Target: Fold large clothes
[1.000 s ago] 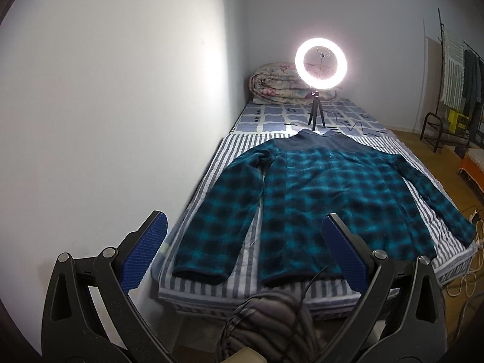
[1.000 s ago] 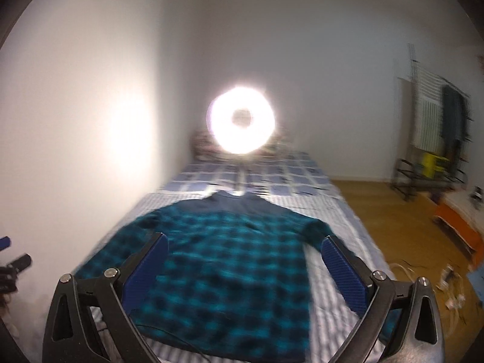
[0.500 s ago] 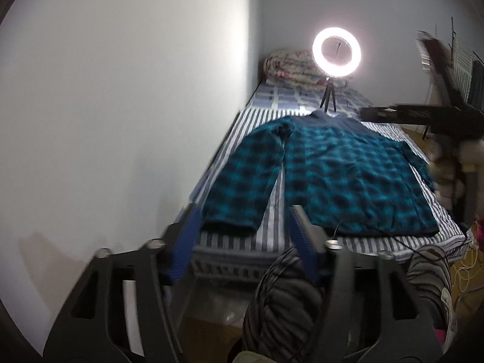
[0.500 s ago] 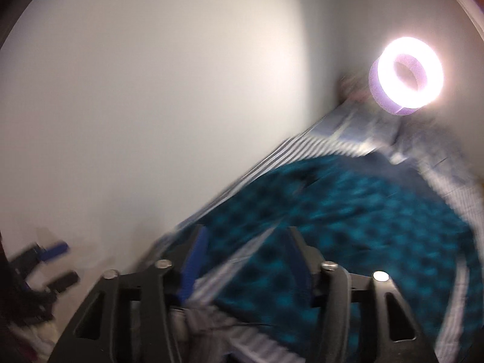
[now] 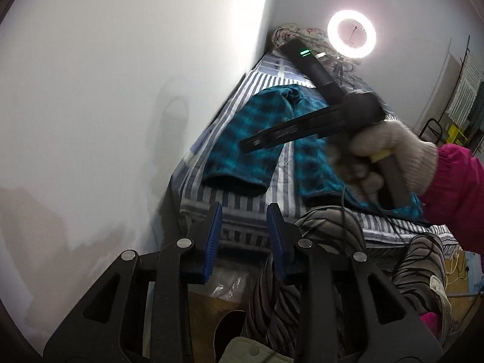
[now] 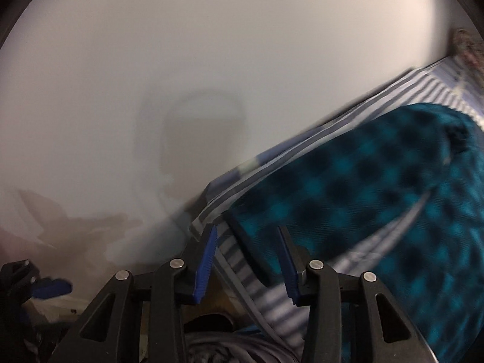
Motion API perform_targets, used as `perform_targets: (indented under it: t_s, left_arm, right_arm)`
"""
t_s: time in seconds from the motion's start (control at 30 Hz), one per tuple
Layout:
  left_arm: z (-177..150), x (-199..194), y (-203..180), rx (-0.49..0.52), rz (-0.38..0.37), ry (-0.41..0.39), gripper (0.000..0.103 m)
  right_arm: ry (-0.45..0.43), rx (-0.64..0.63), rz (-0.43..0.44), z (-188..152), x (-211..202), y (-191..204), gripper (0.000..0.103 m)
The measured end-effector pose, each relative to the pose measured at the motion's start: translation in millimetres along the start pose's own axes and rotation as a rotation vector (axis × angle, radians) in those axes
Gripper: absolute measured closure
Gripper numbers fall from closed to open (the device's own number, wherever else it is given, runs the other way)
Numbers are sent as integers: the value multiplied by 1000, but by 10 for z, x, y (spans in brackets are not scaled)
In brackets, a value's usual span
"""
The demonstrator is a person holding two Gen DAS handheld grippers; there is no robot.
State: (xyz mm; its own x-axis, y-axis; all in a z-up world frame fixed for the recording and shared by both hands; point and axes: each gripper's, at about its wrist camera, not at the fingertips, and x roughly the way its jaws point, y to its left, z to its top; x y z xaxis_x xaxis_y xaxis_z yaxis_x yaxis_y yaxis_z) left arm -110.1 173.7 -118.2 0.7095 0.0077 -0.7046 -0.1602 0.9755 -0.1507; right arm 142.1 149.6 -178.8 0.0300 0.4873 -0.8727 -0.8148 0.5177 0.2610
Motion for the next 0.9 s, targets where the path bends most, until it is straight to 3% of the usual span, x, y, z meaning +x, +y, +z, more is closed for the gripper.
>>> perform_targets:
  t_s: [0.17,0.23,0.33,0.43,0.53,0.6,0.67,0.7,0.9]
  left_arm:
    - [-46,33,103,-18,14,20,72]
    - [-55,56,146,-26,21,26,72]
    - [-60,89,184,-28,32,32,72]
    - [-50,97,192,-11,59,22,72]
    - [-31,73,213,-14,74,6,72]
    - [-24,73,214,-11,82,-6,72]
    - [-12,70,201,-2,88,-19,72]
    - [-4,72,192,3,91,-25,72]
    - [99,178,144,21,62,-76,72]
  right_arm:
    - [110,-66,-20,-37,490,107,58]
    - [140,-89,-40,-78,604,158,47]
    - [163,-115,-55,-92,720,186,46]
    - [194,-151,-127,-121,873,196,46]
    - [224,-176,-146,-178,990,211,52]
    - [206,-186,-164,-212,964,218,68]
    - [190,-154,-163,-251,904,161,90]
    - [170,-120,-147,-270,840,107,95]
    - [-58,95,-48,-454,105,-232,99]
